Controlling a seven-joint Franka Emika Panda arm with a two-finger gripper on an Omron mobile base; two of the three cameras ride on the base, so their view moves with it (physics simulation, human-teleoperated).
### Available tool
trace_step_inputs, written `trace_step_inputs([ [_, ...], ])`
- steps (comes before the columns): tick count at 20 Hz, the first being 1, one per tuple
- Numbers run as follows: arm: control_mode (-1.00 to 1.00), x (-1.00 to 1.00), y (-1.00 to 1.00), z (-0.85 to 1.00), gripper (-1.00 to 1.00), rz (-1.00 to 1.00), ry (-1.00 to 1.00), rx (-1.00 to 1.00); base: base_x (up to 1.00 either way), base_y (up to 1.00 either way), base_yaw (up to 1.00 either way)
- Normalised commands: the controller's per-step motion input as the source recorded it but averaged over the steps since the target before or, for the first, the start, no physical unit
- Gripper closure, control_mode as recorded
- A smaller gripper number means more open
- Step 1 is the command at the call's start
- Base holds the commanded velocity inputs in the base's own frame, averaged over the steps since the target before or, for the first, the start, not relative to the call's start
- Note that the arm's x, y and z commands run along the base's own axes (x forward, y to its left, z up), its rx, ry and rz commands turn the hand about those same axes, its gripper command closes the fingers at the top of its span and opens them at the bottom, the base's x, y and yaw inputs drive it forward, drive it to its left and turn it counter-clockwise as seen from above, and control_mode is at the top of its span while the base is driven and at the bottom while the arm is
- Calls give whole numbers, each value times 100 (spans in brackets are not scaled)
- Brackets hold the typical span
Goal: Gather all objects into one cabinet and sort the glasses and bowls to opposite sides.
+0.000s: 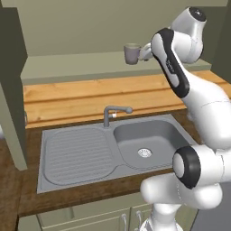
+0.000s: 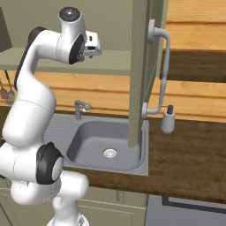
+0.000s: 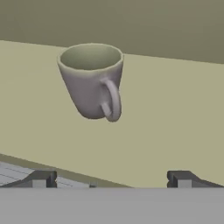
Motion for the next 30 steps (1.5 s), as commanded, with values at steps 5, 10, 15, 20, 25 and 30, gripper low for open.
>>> trace_step_inputs([
  [5, -100, 54, 0, 0, -100, 0, -1, 0, 0, 0, 0],
  [10, -100, 4, 0, 0, -100, 0, 0, 0, 0, 0, 0],
  [15, -100, 29, 0, -1, -100, 0, 0, 0, 0, 0, 0],
  [20, -100, 22, 0, -2, -100, 0, 0, 0, 0, 0, 0],
  [25, -100, 17, 0, 0, -100, 0, 0, 0, 0, 0, 0],
  [30, -100, 21, 0, 0, -100, 0, 0, 0, 0, 0, 0],
])
